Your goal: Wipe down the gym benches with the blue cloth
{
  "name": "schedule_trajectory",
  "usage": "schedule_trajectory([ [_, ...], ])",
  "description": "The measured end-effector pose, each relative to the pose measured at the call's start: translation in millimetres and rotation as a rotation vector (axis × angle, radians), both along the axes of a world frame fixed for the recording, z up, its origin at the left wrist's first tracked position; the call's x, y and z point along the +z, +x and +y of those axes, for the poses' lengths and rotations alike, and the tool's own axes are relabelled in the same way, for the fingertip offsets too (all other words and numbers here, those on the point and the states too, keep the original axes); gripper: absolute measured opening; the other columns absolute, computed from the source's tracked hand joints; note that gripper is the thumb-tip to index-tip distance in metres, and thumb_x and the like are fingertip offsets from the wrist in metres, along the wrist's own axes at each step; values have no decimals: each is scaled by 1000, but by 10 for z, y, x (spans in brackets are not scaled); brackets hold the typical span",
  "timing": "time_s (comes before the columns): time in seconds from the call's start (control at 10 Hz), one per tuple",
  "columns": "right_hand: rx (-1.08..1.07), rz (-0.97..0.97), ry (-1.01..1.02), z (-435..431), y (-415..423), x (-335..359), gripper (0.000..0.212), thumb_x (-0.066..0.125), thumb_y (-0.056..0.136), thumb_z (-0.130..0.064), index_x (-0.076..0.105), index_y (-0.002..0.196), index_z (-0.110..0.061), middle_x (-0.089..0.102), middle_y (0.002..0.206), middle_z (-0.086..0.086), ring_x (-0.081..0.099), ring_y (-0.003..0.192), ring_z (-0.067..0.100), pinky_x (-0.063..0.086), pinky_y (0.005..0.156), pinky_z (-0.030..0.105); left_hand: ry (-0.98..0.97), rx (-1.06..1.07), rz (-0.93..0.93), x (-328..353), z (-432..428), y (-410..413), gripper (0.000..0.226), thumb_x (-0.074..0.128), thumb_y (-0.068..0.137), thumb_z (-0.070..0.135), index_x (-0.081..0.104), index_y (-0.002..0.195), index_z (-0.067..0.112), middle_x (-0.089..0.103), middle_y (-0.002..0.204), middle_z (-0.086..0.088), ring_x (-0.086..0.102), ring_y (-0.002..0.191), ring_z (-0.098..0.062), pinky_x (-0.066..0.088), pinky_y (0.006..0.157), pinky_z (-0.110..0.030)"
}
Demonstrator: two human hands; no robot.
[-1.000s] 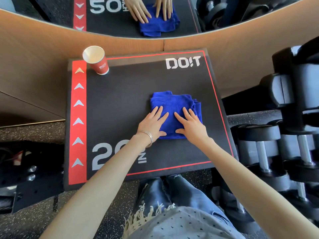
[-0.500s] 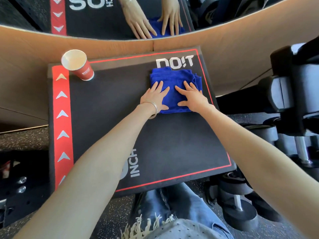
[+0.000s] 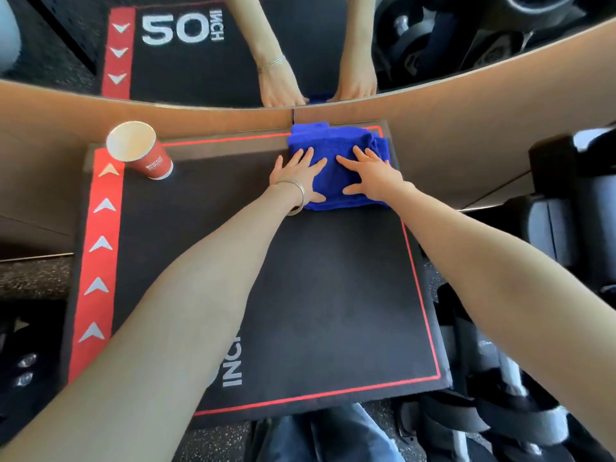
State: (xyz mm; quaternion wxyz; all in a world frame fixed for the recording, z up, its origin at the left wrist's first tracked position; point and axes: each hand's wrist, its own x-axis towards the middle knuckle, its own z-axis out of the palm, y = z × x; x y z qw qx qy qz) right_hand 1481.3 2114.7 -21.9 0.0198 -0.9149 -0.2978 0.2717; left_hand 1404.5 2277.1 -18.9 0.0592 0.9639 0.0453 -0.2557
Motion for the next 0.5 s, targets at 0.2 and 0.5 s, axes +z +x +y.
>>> schedule_trajectory([
  [0.2,107,-265,-104,-12,-262,30,65,40,97,-47,7,150,-30,5,158,8,4,145,31,9,117,47,101,47,-33,58,-154,-175,75,40,93,56,0,151,32,-8,160,1,-4,147,-29,0,116,-53],
  [0.5,199,-446,128,-499,-883,218,55,47,94,-37,33,145,-21,36,146,9,21,140,29,11,115,49,12,64,-395,331,-450,-950,57,48,93,42,36,143,19,36,149,-4,25,141,-23,23,114,-36],
])
